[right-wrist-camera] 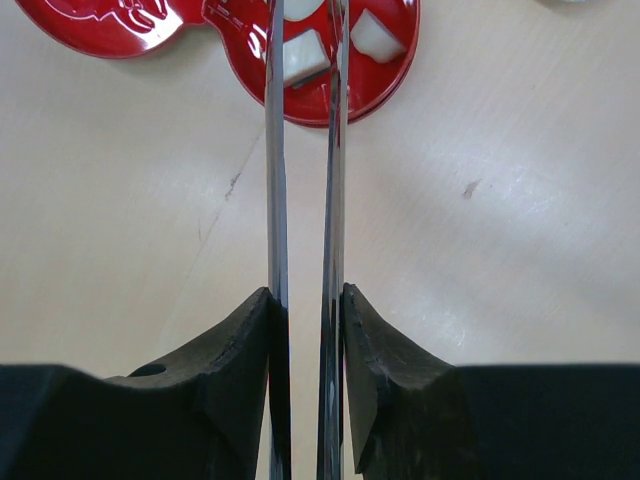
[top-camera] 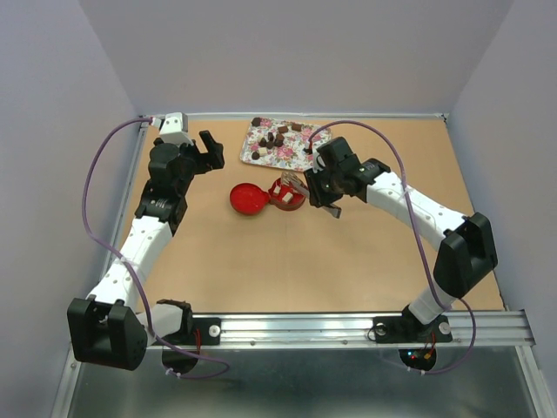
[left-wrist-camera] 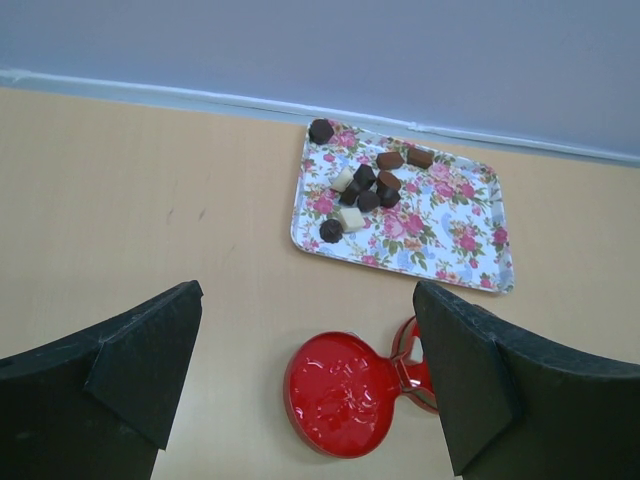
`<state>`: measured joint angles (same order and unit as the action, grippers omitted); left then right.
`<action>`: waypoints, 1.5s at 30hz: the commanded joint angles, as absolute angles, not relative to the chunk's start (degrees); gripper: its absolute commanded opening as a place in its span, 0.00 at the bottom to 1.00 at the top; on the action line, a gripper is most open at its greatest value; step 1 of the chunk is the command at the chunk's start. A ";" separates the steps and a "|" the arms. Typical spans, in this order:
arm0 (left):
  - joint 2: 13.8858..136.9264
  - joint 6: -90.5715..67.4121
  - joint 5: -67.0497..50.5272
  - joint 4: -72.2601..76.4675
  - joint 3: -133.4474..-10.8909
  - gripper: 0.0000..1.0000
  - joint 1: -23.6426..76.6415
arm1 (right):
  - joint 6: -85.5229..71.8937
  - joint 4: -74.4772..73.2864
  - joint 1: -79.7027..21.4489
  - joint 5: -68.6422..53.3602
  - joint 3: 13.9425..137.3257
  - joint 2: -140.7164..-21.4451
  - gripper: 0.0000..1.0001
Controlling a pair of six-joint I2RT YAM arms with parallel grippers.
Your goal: Pack the chocolate
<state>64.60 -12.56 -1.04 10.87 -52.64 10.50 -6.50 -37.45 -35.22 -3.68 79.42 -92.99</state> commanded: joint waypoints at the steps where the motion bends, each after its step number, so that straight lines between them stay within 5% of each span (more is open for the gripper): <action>1: 64.42 -12.48 -1.58 13.27 -54.58 0.99 10.72 | -7.12 -35.60 -34.98 -4.66 78.58 -90.26 0.38; 13: 63.72 -12.48 -1.41 12.92 -54.67 0.99 10.72 | -6.77 -35.51 -34.89 -2.73 79.45 -91.50 0.47; 28: 64.25 -12.48 -1.58 13.36 -54.23 0.99 10.72 | -6.68 -35.51 -34.89 -0.26 85.33 -91.31 0.46; 45: 65.39 -12.22 -1.58 14.06 -54.14 0.99 10.72 | -2.81 -35.07 -32.17 4.83 108.01 -113.90 0.46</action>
